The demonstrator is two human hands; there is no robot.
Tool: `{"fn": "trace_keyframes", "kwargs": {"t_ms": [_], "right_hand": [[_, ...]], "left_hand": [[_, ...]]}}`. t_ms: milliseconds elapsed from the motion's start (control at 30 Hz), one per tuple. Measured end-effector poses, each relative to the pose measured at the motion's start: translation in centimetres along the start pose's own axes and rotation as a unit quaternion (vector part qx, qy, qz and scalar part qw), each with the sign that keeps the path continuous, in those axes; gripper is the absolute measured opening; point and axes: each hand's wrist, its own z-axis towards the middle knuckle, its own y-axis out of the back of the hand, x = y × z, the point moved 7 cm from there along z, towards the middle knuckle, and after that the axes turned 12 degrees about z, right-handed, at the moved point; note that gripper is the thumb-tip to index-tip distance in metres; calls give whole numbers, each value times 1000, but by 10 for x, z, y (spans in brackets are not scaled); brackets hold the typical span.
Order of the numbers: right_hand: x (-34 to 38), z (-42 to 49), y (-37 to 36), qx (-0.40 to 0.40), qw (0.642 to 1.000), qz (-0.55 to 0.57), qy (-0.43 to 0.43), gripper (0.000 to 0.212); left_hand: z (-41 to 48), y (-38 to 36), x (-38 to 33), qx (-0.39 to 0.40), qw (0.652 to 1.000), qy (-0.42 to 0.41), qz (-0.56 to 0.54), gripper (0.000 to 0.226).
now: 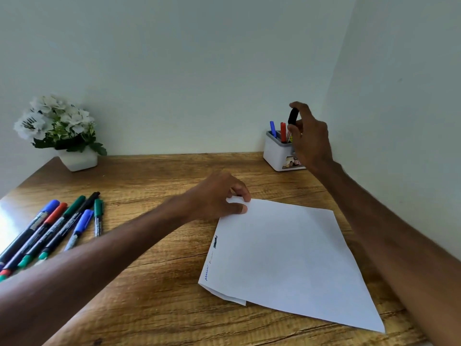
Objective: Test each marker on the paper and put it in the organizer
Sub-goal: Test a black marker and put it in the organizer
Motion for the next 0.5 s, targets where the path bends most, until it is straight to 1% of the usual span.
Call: {"fn": "trace_keyframes", "kwargs": {"t_ms": [100,200,267,367,433,500], "right_hand": [[-10,-8,-6,26,999,-10,-33,46],[-13,-14,-9,38,999,-10,-33,44],[-15,-16,-8,35,999,-9,-40,45],[-14,-18,-4,29,998,-6,-48,55],[-3,-23,0,20,1000,-14,-17,59],[16,-30,7,-6,997,-54,46,55]], "left_hand": [[0,0,0,2,1000,-3,1,26],[1,1,-1,7,1000,-6,4,26],[1,1,-1,6,1000,-8,7,26],[3,0,-2,5,1000,-10,9,27],[2,0,-3,6,1000,-10,10,27],[1,0,-3,4,1000,-11,14,27]]}}
